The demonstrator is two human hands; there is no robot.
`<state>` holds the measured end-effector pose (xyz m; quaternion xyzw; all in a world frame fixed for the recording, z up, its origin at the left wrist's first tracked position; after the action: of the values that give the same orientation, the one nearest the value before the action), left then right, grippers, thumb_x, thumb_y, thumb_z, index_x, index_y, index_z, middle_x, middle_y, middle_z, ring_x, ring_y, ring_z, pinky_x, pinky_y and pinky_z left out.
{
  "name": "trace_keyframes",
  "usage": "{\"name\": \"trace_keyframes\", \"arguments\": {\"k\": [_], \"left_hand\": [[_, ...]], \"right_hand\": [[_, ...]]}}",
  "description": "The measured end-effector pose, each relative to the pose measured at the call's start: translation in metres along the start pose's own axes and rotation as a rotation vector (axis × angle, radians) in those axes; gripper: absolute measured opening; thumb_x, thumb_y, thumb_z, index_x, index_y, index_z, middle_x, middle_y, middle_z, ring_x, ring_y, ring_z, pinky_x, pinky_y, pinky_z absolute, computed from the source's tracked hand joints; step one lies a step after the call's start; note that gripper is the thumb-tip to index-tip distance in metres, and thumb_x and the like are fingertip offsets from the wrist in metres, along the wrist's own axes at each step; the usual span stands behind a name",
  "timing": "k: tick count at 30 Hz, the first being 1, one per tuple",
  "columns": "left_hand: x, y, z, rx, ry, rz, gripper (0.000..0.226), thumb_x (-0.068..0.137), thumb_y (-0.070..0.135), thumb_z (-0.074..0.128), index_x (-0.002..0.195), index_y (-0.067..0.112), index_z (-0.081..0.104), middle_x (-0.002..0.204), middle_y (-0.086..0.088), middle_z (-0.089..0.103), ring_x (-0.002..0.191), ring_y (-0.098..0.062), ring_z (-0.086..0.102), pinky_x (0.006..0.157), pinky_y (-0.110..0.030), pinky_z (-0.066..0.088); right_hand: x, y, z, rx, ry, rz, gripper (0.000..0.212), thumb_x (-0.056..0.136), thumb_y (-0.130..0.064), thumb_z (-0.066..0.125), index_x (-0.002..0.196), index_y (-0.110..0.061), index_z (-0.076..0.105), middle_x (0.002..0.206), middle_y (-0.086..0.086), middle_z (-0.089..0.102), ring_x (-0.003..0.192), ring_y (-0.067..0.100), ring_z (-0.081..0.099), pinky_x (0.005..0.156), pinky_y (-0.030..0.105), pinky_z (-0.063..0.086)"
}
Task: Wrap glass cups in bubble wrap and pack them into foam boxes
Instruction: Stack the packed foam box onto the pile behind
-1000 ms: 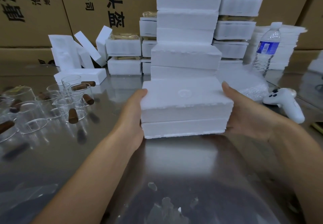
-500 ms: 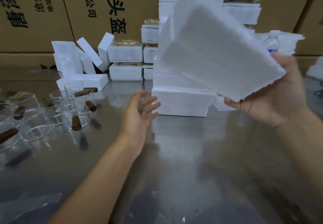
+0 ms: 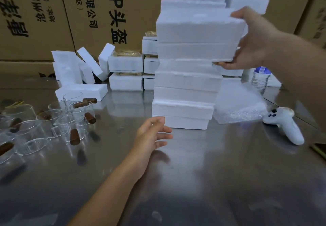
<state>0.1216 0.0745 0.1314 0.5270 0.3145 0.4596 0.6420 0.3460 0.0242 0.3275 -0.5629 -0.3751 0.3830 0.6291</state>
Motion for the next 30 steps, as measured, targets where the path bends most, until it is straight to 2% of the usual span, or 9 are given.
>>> {"name": "trace_keyframes", "arguments": {"k": [1,2,5,11,16,21,25,28,30], "left_hand": [[0.0,0.0,0.0,-0.003,-0.003,0.004,0.012,0.095,0.026,0.051,0.097,0.02,0.061,0.073,0.002,0.067,0.067,-0.012,0.066,0.066,-0.024,0.048],[0.0,0.001,0.001,-0.008,-0.007,0.007,0.012,0.095,0.025,0.051,0.097,0.019,0.061,0.073,0.002,0.067,0.067,-0.012,0.066,0.065,-0.024,0.048],[0.001,0.002,0.003,-0.022,-0.02,0.014,0.011,0.095,0.024,0.052,0.097,0.019,0.061,0.072,0.002,0.067,0.066,-0.012,0.066,0.064,-0.023,0.048],[0.001,0.002,0.004,-0.028,-0.039,0.023,0.01,0.094,0.024,0.052,0.096,0.02,0.062,0.071,0.004,0.067,0.067,-0.012,0.066,0.066,-0.024,0.048],[0.001,0.002,0.004,-0.027,-0.049,0.021,0.009,0.094,0.024,0.053,0.096,0.022,0.062,0.07,0.006,0.068,0.068,-0.011,0.066,0.066,-0.023,0.049],[0.0,0.002,0.005,-0.013,-0.054,0.02,0.008,0.093,0.025,0.054,0.096,0.022,0.062,0.07,0.007,0.068,0.069,-0.011,0.066,0.068,-0.023,0.048],[0.0,0.004,0.004,-0.015,-0.051,0.016,0.009,0.094,0.024,0.054,0.097,0.022,0.062,0.071,0.006,0.068,0.069,-0.012,0.066,0.068,-0.024,0.048],[0.0,0.004,0.003,-0.015,-0.036,0.008,0.009,0.094,0.024,0.054,0.098,0.021,0.061,0.07,0.006,0.068,0.068,-0.011,0.066,0.066,-0.022,0.049],[-0.001,0.003,0.002,-0.014,-0.026,0.003,0.009,0.094,0.024,0.054,0.098,0.021,0.061,0.069,0.007,0.068,0.068,-0.011,0.066,0.065,-0.021,0.048]], "right_hand": [[0.014,0.005,0.014,0.054,-0.029,0.136,0.055,0.071,-0.044,0.068,0.118,-0.019,0.056,0.112,0.005,0.062,0.089,0.031,0.068,0.077,0.047,0.054],[0.017,0.015,0.006,-0.051,-0.027,0.146,0.055,0.071,-0.044,0.068,0.119,-0.02,0.057,0.114,0.005,0.062,0.091,0.031,0.067,0.079,0.047,0.053],[0.035,0.009,-0.002,-0.038,0.015,0.175,0.057,0.073,-0.047,0.067,0.122,-0.022,0.054,0.116,0.005,0.061,0.09,0.031,0.068,0.081,0.047,0.053],[0.045,0.019,-0.002,-0.083,0.047,0.172,0.054,0.075,-0.049,0.066,0.116,-0.017,0.054,0.111,0.008,0.061,0.089,0.032,0.068,0.072,0.047,0.056],[0.051,0.024,-0.013,-0.314,0.134,0.223,0.049,0.077,-0.06,0.055,0.089,-0.013,0.056,0.087,0.005,0.061,0.079,0.02,0.062,0.061,0.031,0.048],[0.051,0.024,-0.015,-0.445,0.166,0.216,0.056,0.077,-0.069,0.047,0.081,-0.014,0.054,0.084,0.007,0.059,0.076,0.021,0.055,0.064,0.032,0.043],[0.048,0.016,-0.014,-0.461,0.164,0.19,0.066,0.077,-0.075,0.043,0.094,-0.013,0.058,0.096,0.01,0.063,0.084,0.024,0.06,0.067,0.036,0.045],[0.041,0.004,-0.008,-0.51,0.177,0.162,0.076,0.078,-0.073,0.047,0.125,-0.013,0.05,0.119,0.012,0.058,0.102,0.027,0.059,0.084,0.042,0.047],[0.033,-0.013,0.0,-0.552,0.232,0.03,0.077,0.08,-0.069,0.049,0.136,-0.017,0.042,0.133,0.009,0.049,0.115,0.028,0.052,0.092,0.043,0.043]]}}
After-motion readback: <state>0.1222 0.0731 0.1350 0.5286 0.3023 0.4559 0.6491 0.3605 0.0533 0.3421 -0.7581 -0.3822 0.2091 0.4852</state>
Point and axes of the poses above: each hand's wrist, its own x-axis towards the middle knuckle, its own z-axis out of the palm, y = z × x, the point moved 9 cm from there along x, towards the middle knuckle
